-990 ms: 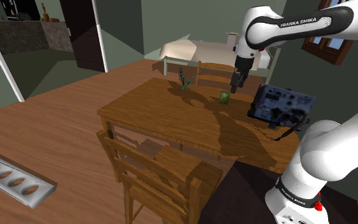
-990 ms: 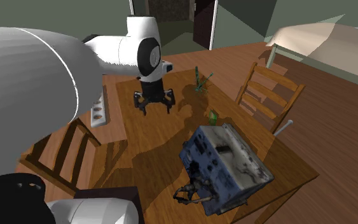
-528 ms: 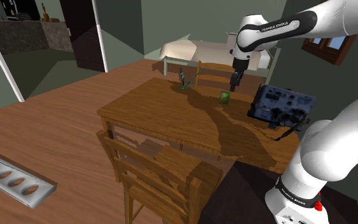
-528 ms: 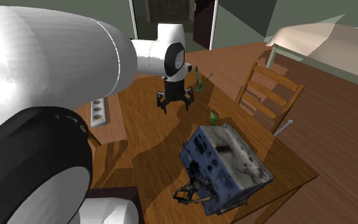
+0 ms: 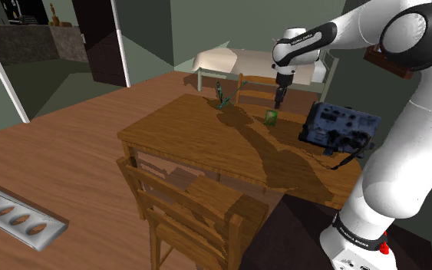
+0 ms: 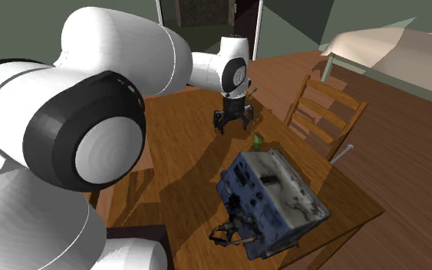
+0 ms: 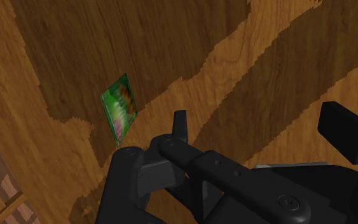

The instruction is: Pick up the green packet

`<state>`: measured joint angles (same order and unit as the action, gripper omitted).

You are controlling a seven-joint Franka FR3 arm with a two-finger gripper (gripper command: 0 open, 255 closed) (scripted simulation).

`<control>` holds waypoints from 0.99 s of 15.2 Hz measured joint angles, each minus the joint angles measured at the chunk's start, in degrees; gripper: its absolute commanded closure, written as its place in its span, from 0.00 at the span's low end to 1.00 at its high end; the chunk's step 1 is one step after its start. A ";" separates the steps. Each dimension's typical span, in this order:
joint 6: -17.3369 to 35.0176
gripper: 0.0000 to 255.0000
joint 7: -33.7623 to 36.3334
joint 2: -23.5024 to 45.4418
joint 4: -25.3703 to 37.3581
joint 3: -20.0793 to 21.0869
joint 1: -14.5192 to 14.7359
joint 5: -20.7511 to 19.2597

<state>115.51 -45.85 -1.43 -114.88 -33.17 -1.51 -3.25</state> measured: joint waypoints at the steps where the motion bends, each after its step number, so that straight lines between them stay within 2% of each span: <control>1: 0.24 0.00 -2.44 2.95 2.33 -0.58 -0.42 1.72; 6: -0.16 0.00 -13.07 16.06 13.72 -1.07 -4.43 9.41; 11: -3.54 0.00 -21.15 29.38 29.02 0.99 -11.13 15.63; 13: -3.82 0.00 -22.16 32.09 31.80 1.67 -12.38 16.68; 15: -2.81 0.00 -22.41 32.68 31.32 1.90 -12.47 16.97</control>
<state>112.70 -68.27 31.25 -83.56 -31.27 -13.98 13.71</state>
